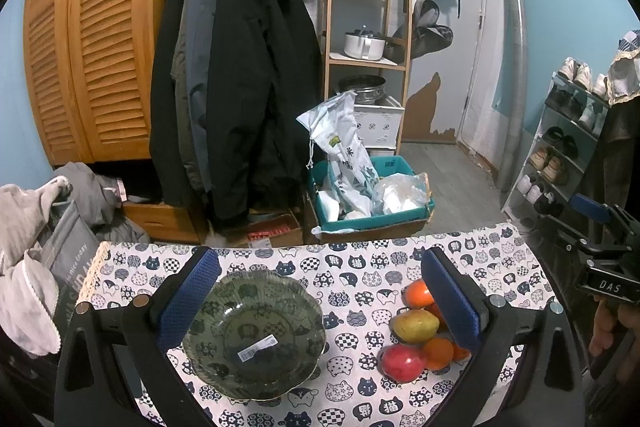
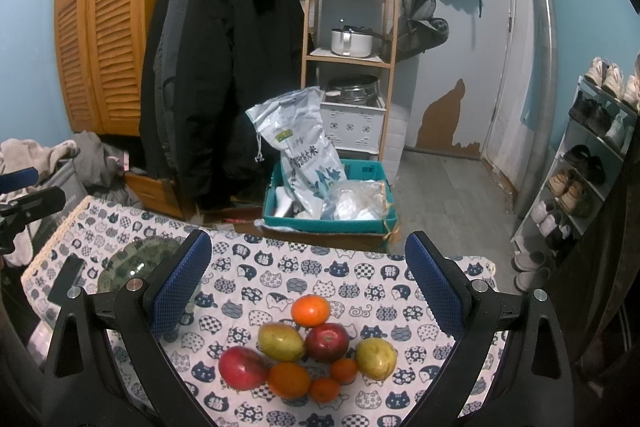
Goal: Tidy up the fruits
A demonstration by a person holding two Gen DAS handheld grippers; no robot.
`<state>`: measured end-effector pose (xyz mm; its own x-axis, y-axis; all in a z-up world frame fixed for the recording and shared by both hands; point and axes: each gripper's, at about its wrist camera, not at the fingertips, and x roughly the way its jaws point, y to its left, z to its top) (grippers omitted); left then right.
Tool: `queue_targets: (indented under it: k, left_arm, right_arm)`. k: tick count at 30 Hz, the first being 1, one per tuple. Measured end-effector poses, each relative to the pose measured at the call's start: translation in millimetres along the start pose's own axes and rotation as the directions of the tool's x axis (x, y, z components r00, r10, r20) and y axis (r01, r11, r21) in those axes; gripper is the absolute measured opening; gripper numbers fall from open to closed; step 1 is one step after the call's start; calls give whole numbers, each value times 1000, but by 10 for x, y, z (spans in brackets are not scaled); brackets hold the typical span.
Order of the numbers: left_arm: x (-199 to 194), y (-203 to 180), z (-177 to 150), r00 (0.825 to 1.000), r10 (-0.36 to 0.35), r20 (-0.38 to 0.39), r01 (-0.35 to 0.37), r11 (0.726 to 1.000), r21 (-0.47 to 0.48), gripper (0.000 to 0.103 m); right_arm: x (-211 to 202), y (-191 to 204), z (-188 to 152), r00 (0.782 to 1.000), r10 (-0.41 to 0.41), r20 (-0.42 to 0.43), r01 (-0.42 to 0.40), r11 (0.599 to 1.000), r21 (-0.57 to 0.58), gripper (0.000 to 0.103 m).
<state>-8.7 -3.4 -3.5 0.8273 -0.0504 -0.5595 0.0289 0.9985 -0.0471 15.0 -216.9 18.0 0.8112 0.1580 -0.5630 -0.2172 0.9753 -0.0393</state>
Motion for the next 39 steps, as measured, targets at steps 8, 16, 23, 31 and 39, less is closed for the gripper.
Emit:
queue_targets:
  k: [8, 16, 23, 31, 39]
  left_arm:
    - [22, 34, 26, 1000, -5, -14, 4, 1000, -10, 102]
    - [29, 39, 30, 1000, -6, -16, 5, 1000, -11, 102]
    - [60, 22, -1, 1000, -5, -30, 5, 1000, -10, 102]
    - [190, -18, 10, 997, -11, -71, 10, 1000, -7, 102]
    - [475, -152, -137, 986, -32, -162, 34, 999, 14, 102]
  right_arm:
    - [10, -1, -5, 1000, -1, 0, 1, 1000, 1, 96]
    - [22, -59, -17, 1000, -5, -3, 5, 1000, 1, 96]
    - [30, -138, -50, 1000, -13, -15, 13, 1000, 0, 96]
    - [83, -231, -93, 998, -35, -49, 35, 999, 2, 96]
    - [393, -325, -296, 981, -95, -170, 93, 995, -24, 95]
